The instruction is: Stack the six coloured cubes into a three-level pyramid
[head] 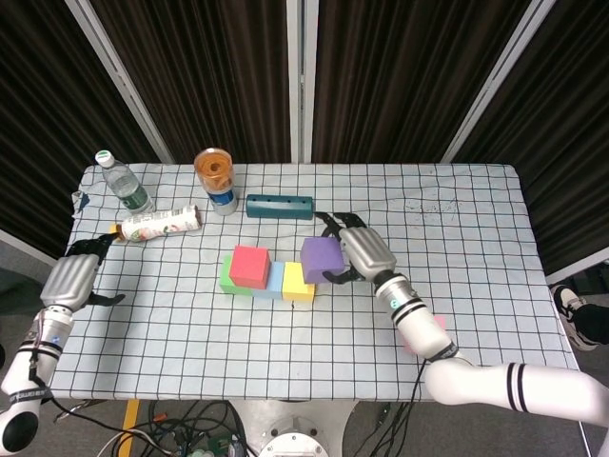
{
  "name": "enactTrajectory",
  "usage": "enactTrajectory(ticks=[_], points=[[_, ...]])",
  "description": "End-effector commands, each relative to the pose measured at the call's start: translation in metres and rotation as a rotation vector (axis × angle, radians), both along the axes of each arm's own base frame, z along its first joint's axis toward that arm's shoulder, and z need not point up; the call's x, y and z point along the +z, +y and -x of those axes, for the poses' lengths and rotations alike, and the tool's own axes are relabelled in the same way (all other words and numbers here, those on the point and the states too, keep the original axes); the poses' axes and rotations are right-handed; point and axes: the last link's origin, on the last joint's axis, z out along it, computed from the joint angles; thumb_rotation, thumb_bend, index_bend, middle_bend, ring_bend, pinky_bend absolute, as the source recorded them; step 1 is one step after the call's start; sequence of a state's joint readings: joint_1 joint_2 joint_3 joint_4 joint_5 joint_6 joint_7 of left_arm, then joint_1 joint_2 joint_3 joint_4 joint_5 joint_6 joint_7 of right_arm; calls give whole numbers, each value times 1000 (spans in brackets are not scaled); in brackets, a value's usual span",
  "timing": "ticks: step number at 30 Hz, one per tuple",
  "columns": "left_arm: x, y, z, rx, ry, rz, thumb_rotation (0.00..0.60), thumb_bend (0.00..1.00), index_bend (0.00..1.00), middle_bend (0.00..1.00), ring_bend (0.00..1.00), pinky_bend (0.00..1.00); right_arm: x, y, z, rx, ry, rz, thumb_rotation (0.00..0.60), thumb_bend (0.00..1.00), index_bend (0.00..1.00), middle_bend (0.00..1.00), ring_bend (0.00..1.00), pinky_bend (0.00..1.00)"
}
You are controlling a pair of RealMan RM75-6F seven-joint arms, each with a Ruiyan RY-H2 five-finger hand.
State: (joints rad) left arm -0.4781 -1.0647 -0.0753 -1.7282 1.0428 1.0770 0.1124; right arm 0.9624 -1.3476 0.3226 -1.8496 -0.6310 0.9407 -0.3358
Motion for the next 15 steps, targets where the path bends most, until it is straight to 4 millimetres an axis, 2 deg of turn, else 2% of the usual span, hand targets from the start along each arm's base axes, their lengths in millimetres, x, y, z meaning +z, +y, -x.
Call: enactTrajectory(ticks=[1,7,11,15], points=[[-2,1,0,1,-4,6,600,109,68,73,100,85,-17,4,-21,-2,20,-8,600,228,0,450,49,0],[-5,-1,3,0,-9,17,600,109,68,73,99,85,-38,4,-37,-16,55,5,600,222,0,450,49,0],[-5,-1,5,4,-13,16,600,109,68,73,99,85,-48,3,-40,-23,79,8,600,206,0,431,41,0],[-5,-1,9,9,-17,15,600,109,68,73,99,86,-53,4,-41,-20,90,-7,600,163,0,325,8,0]])
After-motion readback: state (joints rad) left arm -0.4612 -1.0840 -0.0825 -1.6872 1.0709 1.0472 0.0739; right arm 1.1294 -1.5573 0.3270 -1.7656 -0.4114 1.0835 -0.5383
